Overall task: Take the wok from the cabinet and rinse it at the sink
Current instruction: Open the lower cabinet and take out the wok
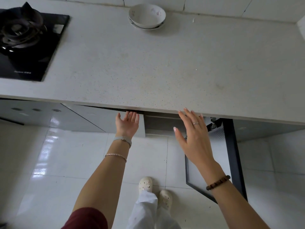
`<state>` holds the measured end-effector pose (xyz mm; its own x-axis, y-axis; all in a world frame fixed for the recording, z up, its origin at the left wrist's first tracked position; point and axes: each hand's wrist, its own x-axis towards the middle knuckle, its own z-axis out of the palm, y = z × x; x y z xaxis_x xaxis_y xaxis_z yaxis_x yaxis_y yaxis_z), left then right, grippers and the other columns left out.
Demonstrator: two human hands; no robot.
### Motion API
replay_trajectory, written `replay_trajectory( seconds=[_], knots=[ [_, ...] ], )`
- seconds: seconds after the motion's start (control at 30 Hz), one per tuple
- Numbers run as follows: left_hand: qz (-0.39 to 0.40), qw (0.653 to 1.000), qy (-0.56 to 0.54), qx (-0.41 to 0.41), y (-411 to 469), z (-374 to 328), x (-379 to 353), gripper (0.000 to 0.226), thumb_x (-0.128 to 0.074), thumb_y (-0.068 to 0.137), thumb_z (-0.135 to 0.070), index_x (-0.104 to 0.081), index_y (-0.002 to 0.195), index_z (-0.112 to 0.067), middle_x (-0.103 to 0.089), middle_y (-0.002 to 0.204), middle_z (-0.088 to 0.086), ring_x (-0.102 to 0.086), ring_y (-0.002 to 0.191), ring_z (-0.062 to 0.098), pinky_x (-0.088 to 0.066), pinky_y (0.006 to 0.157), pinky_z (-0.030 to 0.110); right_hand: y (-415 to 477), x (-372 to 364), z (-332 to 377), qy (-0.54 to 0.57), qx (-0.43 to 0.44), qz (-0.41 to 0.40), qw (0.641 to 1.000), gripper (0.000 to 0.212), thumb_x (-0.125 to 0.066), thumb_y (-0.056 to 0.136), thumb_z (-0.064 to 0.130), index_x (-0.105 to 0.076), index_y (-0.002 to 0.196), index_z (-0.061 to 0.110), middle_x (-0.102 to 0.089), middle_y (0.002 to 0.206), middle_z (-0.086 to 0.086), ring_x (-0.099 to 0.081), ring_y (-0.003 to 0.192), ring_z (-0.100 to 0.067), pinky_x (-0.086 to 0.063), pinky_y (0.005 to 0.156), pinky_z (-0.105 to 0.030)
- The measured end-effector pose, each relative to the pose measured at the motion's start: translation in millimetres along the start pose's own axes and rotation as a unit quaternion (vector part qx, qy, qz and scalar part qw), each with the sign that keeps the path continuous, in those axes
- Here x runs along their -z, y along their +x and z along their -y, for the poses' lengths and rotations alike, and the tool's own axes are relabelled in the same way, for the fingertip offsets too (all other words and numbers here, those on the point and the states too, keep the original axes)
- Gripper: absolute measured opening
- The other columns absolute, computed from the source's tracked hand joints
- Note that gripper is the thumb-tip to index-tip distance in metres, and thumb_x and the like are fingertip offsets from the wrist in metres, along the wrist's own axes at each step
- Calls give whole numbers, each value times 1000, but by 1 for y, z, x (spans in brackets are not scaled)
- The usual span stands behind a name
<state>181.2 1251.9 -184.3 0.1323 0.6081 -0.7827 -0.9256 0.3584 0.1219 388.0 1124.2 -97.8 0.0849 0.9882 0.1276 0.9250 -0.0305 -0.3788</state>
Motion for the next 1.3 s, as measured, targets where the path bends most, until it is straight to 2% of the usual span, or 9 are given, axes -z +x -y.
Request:
replay_trajectory(
  seconds=[0.2,0.43,0.6,0.77,0.83,0.93,1.13,1.2,1.3],
  knots=[
    [-27,1000,15,-3,-31,-4,36,56,-40,97,-47,-45,136,-8,-47,142,12,-44,133,28,-32,115,38,-23,12,-3,1,6,0,1000,54,-47,97,38,-41,145,15,-37,152,-4,-28,144,-20,-15,120,-43],
    [-39,999,24,-13,-74,-20,89,54,-37,95,-52,-56,118,-6,-61,111,9,-60,99,24,-45,94,33,-47,13,25,12,66,22,998,54,-48,98,36,-38,147,17,-36,153,-3,-26,145,-19,-12,121,-40],
    [-49,997,61,-16,-96,-49,117,57,-39,94,-52,-54,120,-4,-61,105,12,-61,97,24,-46,97,32,-58,0,54,12,121,53,991,53,-48,98,34,-38,147,17,-35,154,-3,-26,144,-20,-10,122,-40],
    [-96,984,147,0,-105,-94,144,64,-38,92,-58,-53,118,-2,-60,97,12,-61,86,24,-50,79,34,-63,-14,90,7,165,73,984,52,-48,99,34,-38,147,17,-36,153,-3,-28,143,-20,-13,121,-41],
    [-103,975,199,3,-111,-113,156,64,-37,92,-58,-55,109,1,-57,90,12,-59,80,24,-51,73,34,-62,-19,106,5,173,80,982,53,-47,98,35,-38,147,17,-36,153,-3,-28,143,-19,-12,121,-40],
    [-108,962,251,1,-120,-142,174,56,-38,93,-55,-53,89,-1,-53,81,13,-54,73,24,-50,76,34,-56,-32,136,11,178,87,980,53,-47,98,35,-39,147,17,-37,153,-4,-29,143,-20,-11,121,-39],
    [-83,933,351,24,-142,-205,202,47,-39,94,-48,-54,84,-5,-52,78,12,-52,70,24,-49,74,32,-38,-63,220,20,205,102,973,54,-47,98,36,-37,147,17,-36,153,-5,-27,144,-21,-9,122,-39],
    [-68,927,368,29,-149,-230,213,50,-37,95,-48,-57,86,-4,-54,80,13,-54,72,25,-48,77,32,-34,-72,245,26,212,105,971,54,-46,98,36,-37,148,17,-35,154,-4,-26,144,-20,-8,122,-39],
    [-35,915,397,53,-159,-275,230,61,-32,96,-50,-62,108,2,-61,93,17,-58,86,28,-49,86,36,-30,-89,278,43,222,107,968,53,-47,98,35,-39,147,16,-36,153,-5,-27,144,-20,-9,121,-38]
  ],
)
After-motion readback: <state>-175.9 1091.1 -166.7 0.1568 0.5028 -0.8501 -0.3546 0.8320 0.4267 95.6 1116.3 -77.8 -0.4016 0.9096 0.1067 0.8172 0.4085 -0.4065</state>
